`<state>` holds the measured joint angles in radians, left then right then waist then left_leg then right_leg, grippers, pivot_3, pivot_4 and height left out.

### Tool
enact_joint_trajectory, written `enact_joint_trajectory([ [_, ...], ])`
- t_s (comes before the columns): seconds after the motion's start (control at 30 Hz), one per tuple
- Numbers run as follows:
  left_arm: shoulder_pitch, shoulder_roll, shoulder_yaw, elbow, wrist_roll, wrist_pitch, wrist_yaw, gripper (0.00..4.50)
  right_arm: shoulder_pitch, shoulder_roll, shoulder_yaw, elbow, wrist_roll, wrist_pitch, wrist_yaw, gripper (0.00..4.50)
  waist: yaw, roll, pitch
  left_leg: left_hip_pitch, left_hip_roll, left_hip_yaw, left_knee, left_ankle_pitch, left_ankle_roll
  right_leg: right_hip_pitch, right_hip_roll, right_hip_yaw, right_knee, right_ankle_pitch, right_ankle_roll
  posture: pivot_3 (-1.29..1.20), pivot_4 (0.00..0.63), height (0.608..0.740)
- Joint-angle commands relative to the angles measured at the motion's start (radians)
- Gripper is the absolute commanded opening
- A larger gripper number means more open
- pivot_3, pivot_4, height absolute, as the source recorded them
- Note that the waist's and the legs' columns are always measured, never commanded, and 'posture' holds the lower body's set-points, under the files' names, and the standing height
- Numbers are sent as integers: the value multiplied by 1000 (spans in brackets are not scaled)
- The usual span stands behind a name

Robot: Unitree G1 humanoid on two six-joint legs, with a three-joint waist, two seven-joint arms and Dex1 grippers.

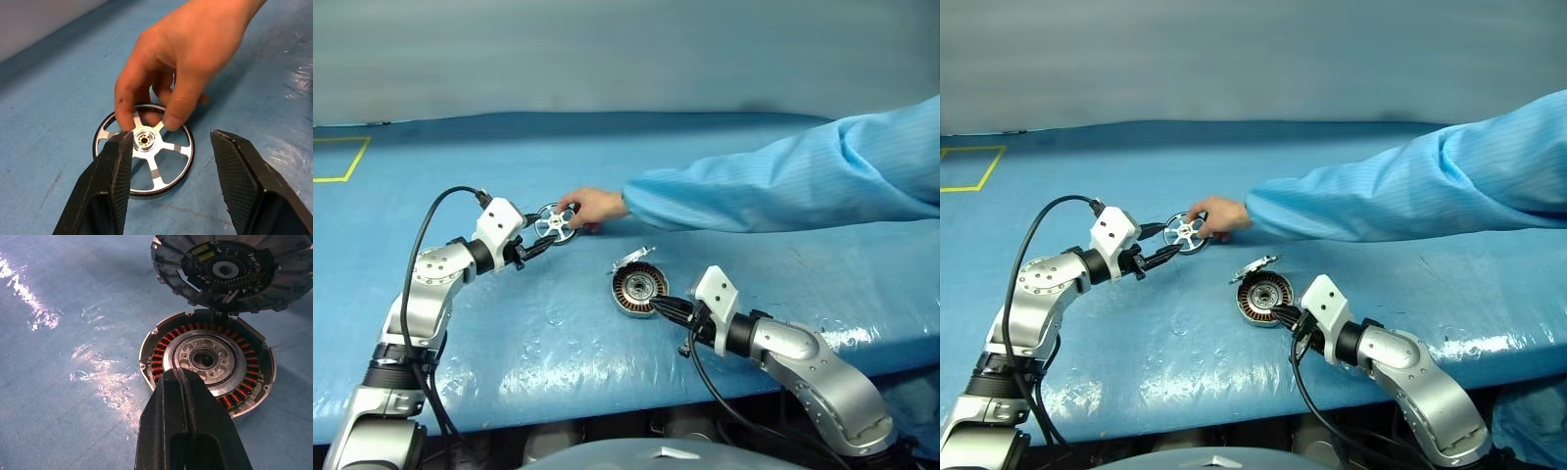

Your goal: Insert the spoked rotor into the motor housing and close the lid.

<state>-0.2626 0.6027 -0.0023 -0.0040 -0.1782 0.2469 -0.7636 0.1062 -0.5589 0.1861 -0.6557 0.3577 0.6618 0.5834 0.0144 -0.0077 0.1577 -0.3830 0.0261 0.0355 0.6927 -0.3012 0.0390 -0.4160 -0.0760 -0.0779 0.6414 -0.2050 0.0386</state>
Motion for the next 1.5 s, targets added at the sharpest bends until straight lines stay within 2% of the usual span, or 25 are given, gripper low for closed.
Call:
enact_joint_trajectory([
  [0.03, -10, 1, 3, -26, 6, -25, 0, 2654, -6, -8, -7, -33, -9, -15, -4, 33, 0, 0, 0, 0, 0, 0, 0, 0, 0, 0, 0, 0, 0, 0, 0, 0, 150, 740],
  [0.3, 12, -9, 1, -42, 0, -27, 1, 2654, -10, -32, -33, -24, -37, -23, -5, 33, 0, 0, 0, 0, 0, 0, 0, 0, 0, 0, 0, 0, 0, 0, 0, 0, 150, 740],
  [0.5, 25, -17, -9, -59, -9, -30, -10, 2654, -20, -75, -125, -9, -29, -20, 5, 33, 1, 0, 0, 0, 0, 0, 0, 0, 0, 0, 0, 0, 0, 0, 0, 0, 150, 740],
  [0.77, 89, -8, -91, -222, -62, 4, -126, 2654, -19, -146, -218, -4, -25, 3, 27, 33, 2, 0, 0, 0, 0, 1, 0, 0, 0, 0, 0, 0, 0, 1, -3, 0, 150, 740],
  [0.87, 114, -10, -152, -274, -64, 16, -163, 2654, -23, -200, -236, 20, -61, -40, 50, 615, 2, 0, 0, 0, 0, 1, 0, 0, 0, 0, 0, 1, 0, -1, -1, 0, 150, 740],
  [1.0, 140, -10, -214, -306, -55, 24, -191, 2654, -53, -303, -222, 55, -106, -57, 112, 1914, 1, 0, 0, 0, 0, 2, 0, 0, 0, 0, 0, 3, 0, -1, -1, 0, 150, 740],
  [1.13, 138, -18, -221, -276, -46, 4, -185, 2654, -129, -420, -115, 124, -224, -108, 178, 3192, 0, 0, 0, 1, 0, 3, 0, 0, 1, -1, 1, 4, 0, -3, -3, 0, 150, 740],
  [1.5, 169, -27, -219, -275, -41, -18, -168, 2654, -343, -453, 94, 291, -381, -234, 352, 3192, 0, 0, 0, 1, 0, 5, 0, -1, 2, -1, 0, 5, -1, -1, -1, 0, 150, 740],
])
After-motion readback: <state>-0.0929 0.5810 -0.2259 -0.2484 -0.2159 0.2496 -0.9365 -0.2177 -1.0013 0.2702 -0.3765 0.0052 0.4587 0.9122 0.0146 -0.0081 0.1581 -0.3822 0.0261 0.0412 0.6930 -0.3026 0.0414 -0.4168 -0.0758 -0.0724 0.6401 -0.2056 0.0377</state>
